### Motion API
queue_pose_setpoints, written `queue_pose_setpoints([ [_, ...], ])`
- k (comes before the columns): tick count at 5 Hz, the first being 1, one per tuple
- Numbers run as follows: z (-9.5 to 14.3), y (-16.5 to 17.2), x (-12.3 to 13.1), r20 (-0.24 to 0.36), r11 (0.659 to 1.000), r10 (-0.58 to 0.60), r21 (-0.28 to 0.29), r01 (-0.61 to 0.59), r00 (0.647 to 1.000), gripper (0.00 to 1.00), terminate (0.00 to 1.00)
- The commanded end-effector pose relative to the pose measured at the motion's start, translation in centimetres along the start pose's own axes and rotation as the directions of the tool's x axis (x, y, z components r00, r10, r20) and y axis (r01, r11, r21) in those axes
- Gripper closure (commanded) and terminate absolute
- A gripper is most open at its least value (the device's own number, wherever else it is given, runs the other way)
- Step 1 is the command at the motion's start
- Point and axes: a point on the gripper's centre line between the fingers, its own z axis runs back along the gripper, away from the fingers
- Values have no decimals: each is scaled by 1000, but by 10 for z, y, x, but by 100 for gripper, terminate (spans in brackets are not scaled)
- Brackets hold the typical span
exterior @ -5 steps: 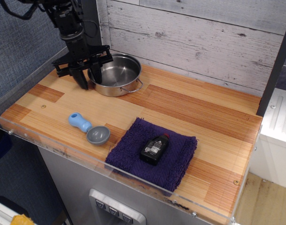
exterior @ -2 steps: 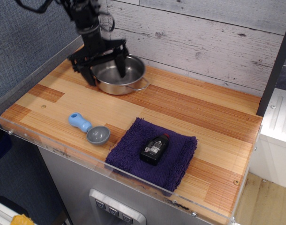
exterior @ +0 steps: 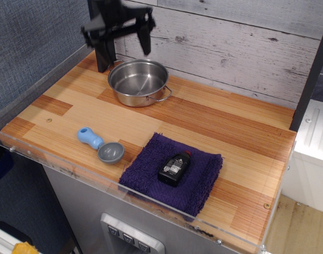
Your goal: Pickup the bowl and place it on the top left of the table.
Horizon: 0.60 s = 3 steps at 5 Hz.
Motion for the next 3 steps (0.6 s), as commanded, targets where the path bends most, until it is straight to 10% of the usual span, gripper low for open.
queue_pose_setpoints([
  [1,70,32,-2,126,998,1,-58,7,992,0,0],
  [3,87,39,-8,119,999,1,-46,4,993,0,0],
])
